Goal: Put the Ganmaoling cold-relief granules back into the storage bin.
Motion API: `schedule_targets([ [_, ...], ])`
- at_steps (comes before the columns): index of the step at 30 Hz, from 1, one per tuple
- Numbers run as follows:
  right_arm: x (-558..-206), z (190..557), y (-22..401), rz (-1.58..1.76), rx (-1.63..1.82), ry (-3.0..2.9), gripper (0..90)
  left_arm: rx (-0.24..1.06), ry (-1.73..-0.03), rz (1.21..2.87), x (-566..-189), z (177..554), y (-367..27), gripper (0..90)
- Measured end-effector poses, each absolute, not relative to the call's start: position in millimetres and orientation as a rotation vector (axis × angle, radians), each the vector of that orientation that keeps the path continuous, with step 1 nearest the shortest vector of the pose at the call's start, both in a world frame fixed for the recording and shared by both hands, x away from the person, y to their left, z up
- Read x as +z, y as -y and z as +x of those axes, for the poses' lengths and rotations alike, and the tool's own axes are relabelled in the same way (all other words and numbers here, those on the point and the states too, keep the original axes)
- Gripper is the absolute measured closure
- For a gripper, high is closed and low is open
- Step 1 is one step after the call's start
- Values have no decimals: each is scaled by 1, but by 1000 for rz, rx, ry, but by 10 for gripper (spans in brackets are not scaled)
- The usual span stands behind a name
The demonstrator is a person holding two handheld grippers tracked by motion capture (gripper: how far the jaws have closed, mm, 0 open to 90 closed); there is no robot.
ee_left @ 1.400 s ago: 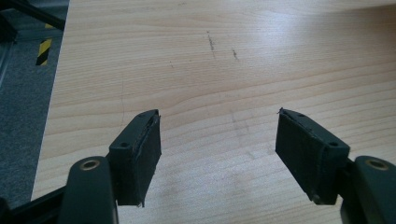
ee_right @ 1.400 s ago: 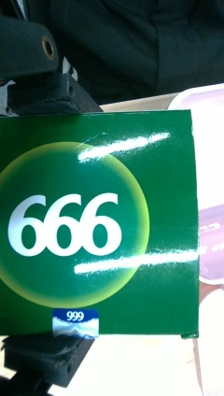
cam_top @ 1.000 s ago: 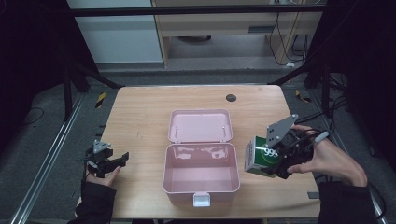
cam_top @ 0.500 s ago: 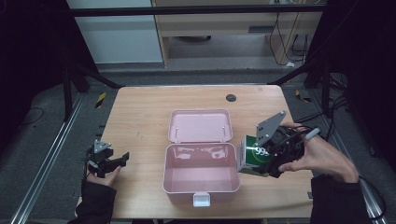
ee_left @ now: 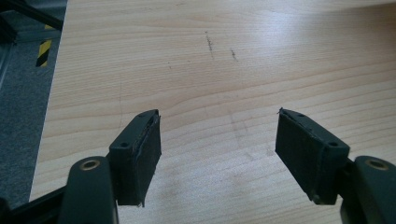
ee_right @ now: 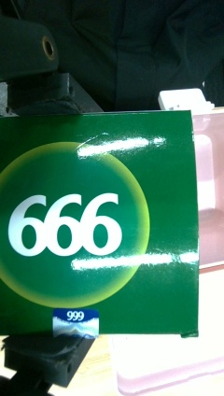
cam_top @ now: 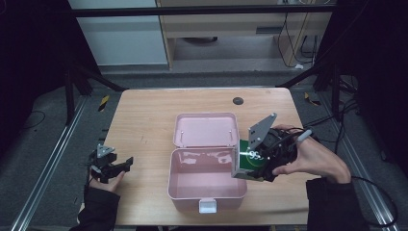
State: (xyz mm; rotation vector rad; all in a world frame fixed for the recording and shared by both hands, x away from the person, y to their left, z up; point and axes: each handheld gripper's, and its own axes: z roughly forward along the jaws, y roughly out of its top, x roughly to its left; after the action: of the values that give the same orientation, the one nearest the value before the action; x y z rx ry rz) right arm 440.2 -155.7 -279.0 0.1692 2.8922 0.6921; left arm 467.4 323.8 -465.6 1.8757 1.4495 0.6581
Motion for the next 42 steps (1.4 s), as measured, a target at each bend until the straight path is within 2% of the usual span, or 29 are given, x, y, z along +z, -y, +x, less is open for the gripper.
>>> schedule_targets([
  [24, -287, 451, 114, 88, 694, -2900, 161, 660, -1449, 1873, -465, 468, -324, 305],
  [42, -305, 454, 101, 66, 665, -2928, 160, 662, -1449, 1872, -465, 468, -325, 305],
])
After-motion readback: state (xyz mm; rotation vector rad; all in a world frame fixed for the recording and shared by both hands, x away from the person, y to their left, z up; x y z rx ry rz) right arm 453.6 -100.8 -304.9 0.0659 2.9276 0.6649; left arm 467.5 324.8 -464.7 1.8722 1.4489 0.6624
